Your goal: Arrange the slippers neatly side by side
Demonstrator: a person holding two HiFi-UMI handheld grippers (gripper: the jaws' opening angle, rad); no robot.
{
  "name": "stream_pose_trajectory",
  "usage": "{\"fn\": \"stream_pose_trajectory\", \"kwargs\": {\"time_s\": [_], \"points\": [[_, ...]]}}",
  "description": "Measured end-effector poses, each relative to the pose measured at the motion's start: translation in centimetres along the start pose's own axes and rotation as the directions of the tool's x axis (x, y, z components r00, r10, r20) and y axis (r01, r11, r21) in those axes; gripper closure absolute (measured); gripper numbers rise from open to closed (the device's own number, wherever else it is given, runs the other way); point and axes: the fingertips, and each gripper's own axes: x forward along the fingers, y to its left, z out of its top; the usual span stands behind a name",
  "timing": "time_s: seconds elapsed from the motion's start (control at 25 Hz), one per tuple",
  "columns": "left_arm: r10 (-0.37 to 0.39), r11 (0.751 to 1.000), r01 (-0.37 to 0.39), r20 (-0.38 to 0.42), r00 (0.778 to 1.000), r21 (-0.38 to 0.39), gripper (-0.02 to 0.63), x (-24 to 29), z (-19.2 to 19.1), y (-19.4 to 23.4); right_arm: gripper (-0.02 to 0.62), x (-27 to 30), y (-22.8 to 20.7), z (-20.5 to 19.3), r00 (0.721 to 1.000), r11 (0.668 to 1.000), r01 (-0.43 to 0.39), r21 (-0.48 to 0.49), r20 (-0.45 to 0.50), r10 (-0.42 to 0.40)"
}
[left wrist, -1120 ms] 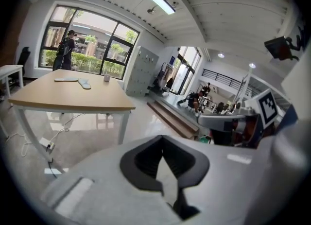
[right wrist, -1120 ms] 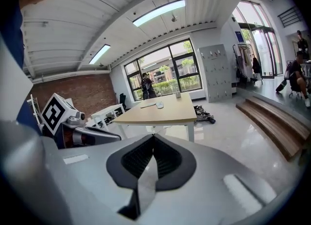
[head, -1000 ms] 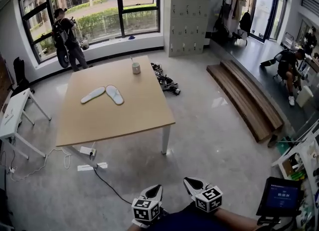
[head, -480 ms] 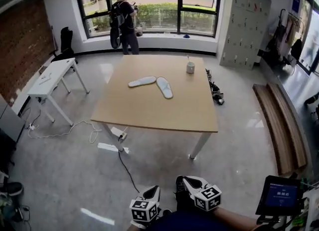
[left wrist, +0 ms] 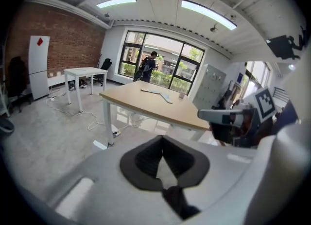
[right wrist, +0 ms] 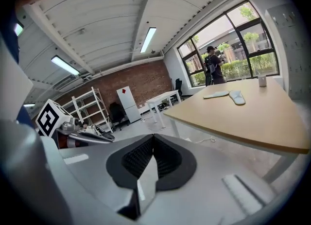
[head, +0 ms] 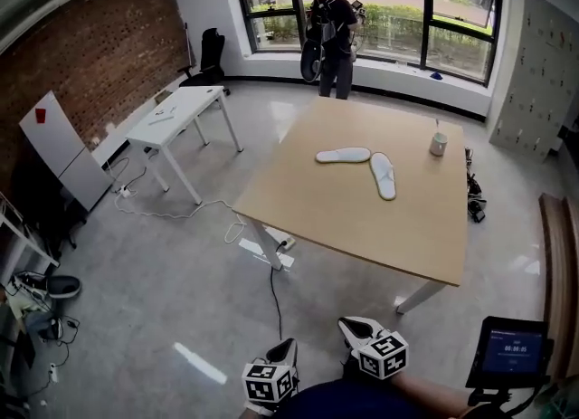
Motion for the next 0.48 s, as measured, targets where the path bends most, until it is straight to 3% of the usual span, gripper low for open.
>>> {"fn": "stream_pose_trajectory", "kwargs": {"time_s": [0.28,0.48], "points": [[0.042,0.999,-0.042,0.025,0.999,-0.003,0.601,4.8,4.7,-1.6,0.584,1.7,-5.3,3.7,0.999,0.999,-0.051,-0.005,-0.005,0.05],[0.029,0.999,-0.029,0.012,1.0,0.021,0.601,9.2,7.6,-3.8,0.584,1.1,-10.9,6.2,0.999,0.999,-0.026,0.037,0.021,0.025]]}}
